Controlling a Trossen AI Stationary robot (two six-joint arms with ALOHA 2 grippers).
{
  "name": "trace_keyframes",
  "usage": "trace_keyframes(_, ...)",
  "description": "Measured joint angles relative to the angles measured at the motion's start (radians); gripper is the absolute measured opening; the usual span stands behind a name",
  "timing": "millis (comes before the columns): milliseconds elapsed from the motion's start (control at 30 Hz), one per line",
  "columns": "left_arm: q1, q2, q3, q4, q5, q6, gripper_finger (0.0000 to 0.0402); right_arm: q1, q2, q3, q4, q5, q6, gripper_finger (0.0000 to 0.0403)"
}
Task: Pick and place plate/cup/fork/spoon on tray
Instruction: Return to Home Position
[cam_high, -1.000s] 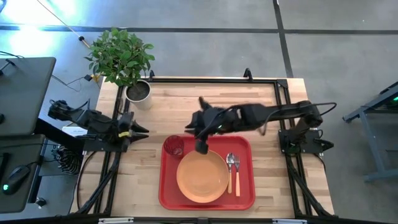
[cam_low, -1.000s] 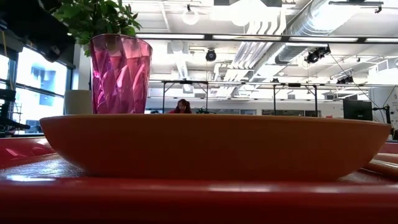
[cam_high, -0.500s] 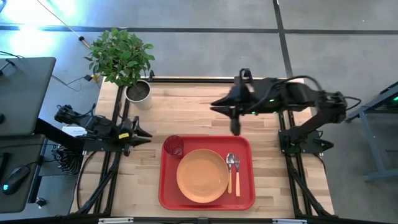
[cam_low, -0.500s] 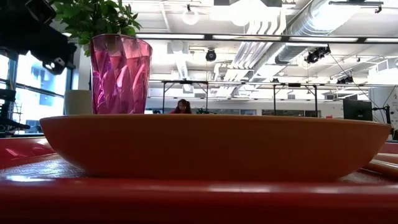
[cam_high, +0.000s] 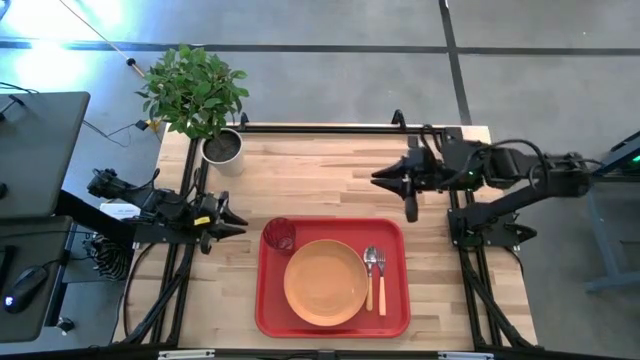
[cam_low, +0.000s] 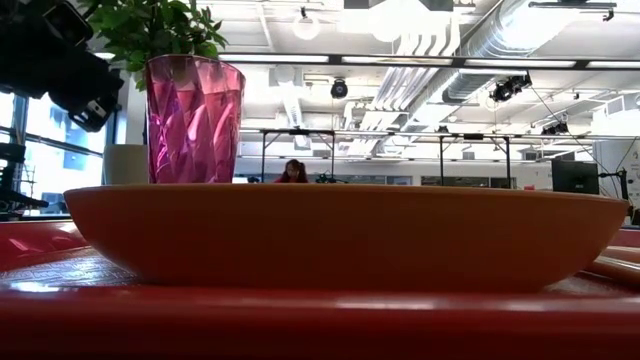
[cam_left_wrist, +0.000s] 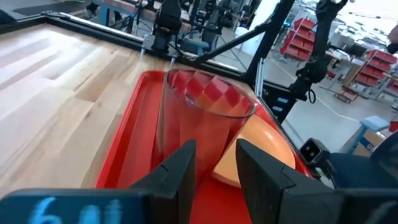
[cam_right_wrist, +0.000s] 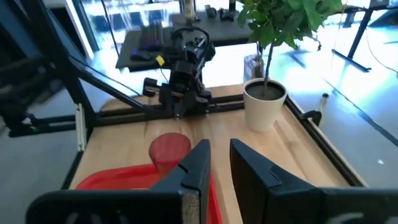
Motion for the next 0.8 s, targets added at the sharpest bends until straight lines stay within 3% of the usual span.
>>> trace_keyframes(367,0.0,0.004,0.0,0.002,-0.018,-0.001,0.0103,0.0,-0.445,-0.628,0.347,-0.003,0.072,0.0053)
trace_keyframes(800,0.0,0.004,0.0,0.002,-0.018,-0.001,0.0103,0.0,-0.828,-1.052,0.442,-0.006,0.112,0.0053)
